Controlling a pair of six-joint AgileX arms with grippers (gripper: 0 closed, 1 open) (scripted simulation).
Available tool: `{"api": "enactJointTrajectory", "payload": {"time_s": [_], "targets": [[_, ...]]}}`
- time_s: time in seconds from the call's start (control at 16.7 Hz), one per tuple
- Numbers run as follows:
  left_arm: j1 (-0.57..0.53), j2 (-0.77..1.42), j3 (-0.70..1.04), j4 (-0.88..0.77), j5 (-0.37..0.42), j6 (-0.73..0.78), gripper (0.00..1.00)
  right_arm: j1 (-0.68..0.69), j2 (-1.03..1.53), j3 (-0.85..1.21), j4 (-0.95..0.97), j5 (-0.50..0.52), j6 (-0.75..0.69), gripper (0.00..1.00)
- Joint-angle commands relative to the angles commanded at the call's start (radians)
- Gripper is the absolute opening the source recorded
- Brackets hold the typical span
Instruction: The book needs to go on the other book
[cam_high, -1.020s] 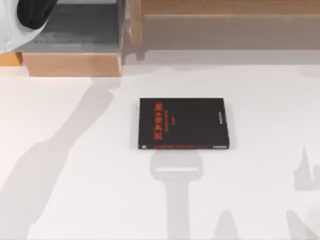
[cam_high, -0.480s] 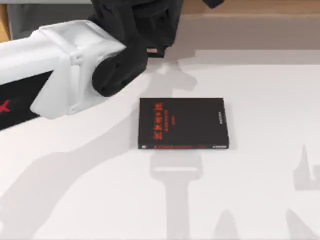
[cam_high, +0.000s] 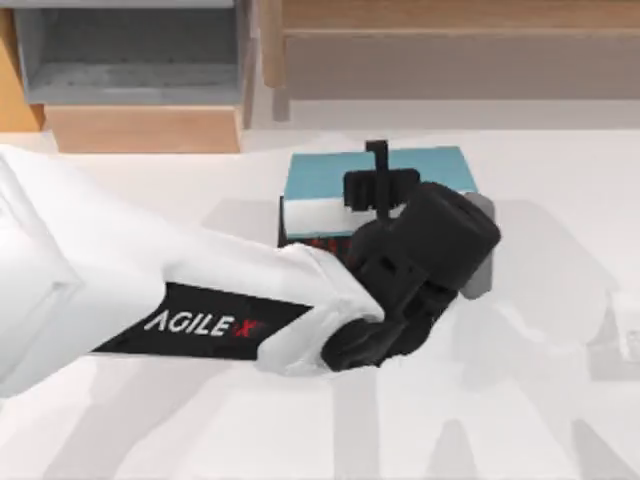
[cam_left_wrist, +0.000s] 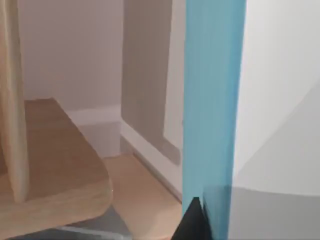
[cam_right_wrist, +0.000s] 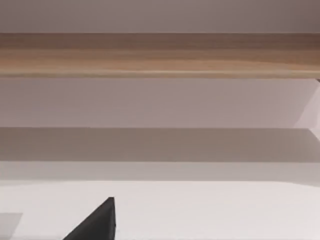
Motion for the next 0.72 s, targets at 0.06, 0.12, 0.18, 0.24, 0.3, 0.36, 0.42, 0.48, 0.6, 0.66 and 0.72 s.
{"api": "enactJointTrajectory", "payload": {"time_s": [0.06, 0.12, 0.18, 0.24, 0.3, 0.36, 0.42, 0.48, 0.6, 0.66, 0.72], "targets": [[-0.003, 0.021, -0.011, -0.017, -0.006, 0.002, 0.0, 0.0, 0.0, 0.0, 0.0, 0.0, 0.0, 1.0], [-0.004, 0.032, -0.017, -0.025, -0.009, 0.003, 0.0, 0.0, 0.0, 0.0, 0.0, 0.0, 0.0, 1.0], [-0.005, 0.032, -0.017, -0.026, -0.01, 0.003, 0.0, 0.0, 0.0, 0.0, 0.0, 0.0, 0.0, 1.0], [-0.005, 0.032, -0.017, -0.026, -0.01, 0.003, 0.0, 0.0, 0.0, 0.0, 0.0, 0.0, 0.0, 1.0], [-0.005, 0.032, -0.017, -0.026, -0.01, 0.003, 0.0, 0.0, 0.0, 0.0, 0.0, 0.0, 0.0, 1.0], [-0.005, 0.032, -0.017, -0.026, -0.01, 0.003, 0.0, 0.0, 0.0, 0.0, 0.0, 0.0, 0.0, 1.0], [0.0, 0.031, -0.017, -0.025, -0.008, 0.004, 0.0, 0.0, 0.0, 0.0, 0.0, 0.0, 0.0, 1.0], [0.001, 0.033, -0.015, -0.023, -0.007, 0.005, 0.0, 0.0, 0.0, 0.0, 0.0, 0.0, 0.0, 1.0], [0.004, 0.043, -0.01, -0.016, -0.003, 0.012, 0.0, 0.0, 0.0, 0.0, 0.0, 0.0, 0.0, 1.0], [0.005, 0.045, -0.009, -0.015, -0.002, 0.013, 0.0, 0.0, 0.0, 0.0, 0.0, 0.0, 0.0, 1.0], [0.005, 0.045, -0.009, -0.015, -0.002, 0.013, 0.0, 0.0, 0.0, 0.0, 0.0, 0.0, 0.0, 1.0]]}}
